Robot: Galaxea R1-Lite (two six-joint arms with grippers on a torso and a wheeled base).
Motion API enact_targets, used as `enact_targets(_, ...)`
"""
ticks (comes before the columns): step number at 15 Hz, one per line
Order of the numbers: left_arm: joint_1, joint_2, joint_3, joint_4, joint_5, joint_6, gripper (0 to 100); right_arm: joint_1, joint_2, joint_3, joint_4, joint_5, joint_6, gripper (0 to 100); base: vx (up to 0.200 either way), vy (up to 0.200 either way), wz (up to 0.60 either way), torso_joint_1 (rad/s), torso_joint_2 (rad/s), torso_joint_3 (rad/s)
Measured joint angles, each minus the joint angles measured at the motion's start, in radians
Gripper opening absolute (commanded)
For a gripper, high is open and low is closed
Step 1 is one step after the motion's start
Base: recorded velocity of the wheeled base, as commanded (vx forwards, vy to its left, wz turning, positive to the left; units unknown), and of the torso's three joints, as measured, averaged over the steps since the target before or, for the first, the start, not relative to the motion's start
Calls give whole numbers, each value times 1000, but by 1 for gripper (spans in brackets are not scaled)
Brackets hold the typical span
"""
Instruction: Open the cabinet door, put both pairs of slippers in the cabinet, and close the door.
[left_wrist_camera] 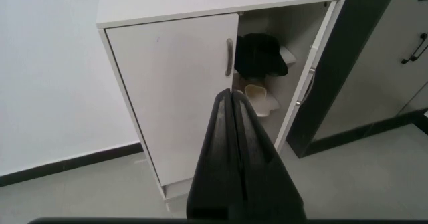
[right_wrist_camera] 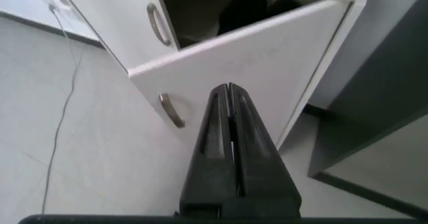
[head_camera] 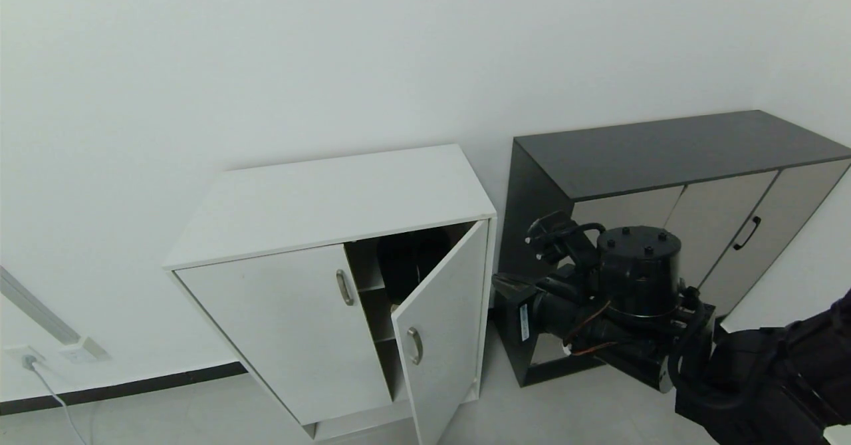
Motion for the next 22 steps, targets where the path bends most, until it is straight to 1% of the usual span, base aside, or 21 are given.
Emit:
enact_targets(3, 0, 0, 0, 0, 0, 0, 0, -2, 6, 8, -5, 0, 0, 0, 0, 0, 600, 4, 4, 2)
enact_targets(9, 0, 0, 0, 0, 1, 0, 0, -21, 24, 30, -58, 7, -16, 0, 0, 0, 0, 0, 0, 0)
enact_targets(12, 0, 0, 0, 0, 1, 0, 0, -41, 1, 67, -26, -5, -64, 0, 0, 0, 0, 0, 0, 0)
enact_targets(15, 0, 0, 0, 0, 0, 1, 0, -53, -59, 147, 84, -4, -70, 0, 0, 0, 0, 0, 0, 0)
enact_targets(19, 0, 0, 0, 0, 0, 2, 0, -53, -93, 249, 91, -3, -68, 0, 200, 0, 0, -4, 2, 5)
enact_targets(22, 0, 0, 0, 0, 0, 1, 0, -51, -85, 270, 87, 4, -62, 0, 0, 0, 0, 0, 0, 0)
